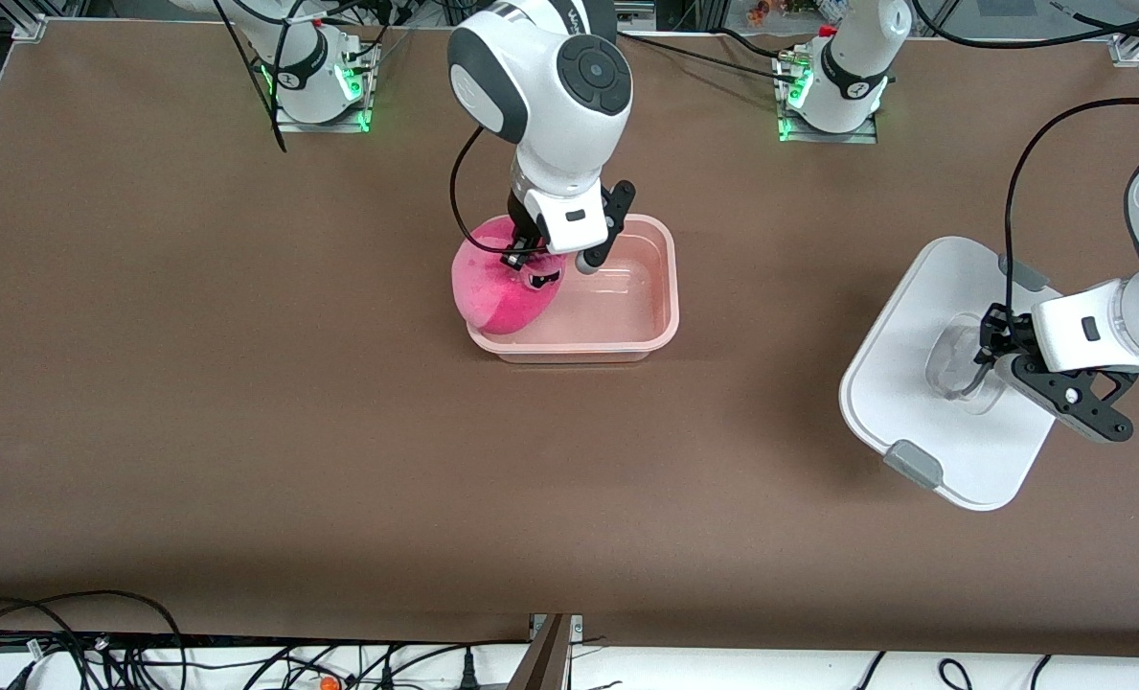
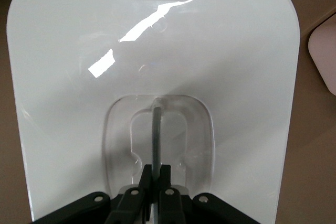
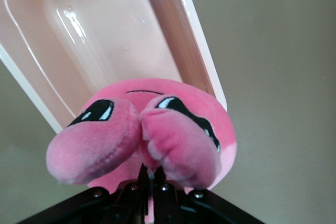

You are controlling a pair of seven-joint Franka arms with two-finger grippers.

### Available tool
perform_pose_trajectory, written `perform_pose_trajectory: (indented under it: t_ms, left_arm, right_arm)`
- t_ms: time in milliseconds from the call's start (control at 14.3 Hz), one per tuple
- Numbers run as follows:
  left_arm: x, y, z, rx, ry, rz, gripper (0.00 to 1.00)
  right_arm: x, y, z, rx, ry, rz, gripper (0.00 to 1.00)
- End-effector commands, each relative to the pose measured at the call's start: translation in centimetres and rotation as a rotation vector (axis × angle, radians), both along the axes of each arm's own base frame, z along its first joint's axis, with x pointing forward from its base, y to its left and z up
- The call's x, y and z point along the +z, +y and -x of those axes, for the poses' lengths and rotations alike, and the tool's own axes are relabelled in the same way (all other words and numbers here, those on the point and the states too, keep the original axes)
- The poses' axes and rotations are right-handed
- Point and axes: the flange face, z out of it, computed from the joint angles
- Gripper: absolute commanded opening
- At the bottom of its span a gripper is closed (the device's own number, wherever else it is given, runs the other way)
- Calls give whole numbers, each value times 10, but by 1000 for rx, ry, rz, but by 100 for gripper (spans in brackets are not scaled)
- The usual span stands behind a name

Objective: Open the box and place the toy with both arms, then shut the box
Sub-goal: 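Lift the toy and carry it over the box with the right gripper, then lower the toy into the box and open the right gripper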

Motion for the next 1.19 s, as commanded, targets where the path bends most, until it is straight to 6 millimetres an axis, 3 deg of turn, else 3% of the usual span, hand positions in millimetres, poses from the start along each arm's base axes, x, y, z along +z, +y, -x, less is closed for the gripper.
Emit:
perform_pose_trajectory:
  t_ms: [0,280,769,839,978,1118]
  left_arm:
    - [10,-3,2,1,-8,14,0]
    - [10,-3,2,1,-8,14,0]
    - [10,-3,2,1,-8,16,0]
    - [10,-3,2,1,-8,16,0]
    - [10,-3,3,3,-6,23,0]
    - [10,-3,3,4,-6,24,0]
  right_arm:
    - [-23,25,10,57,-30,46,0]
    - [-61,43,20,62,-45,84,0]
    - [-108,75,26,-2,-133,13,0]
    - [-111,81,26,-10,-155,-18,7]
    - [-113,91,27,-66,-198,-75,100]
    - [-112,107,39,-153,-242,-131,100]
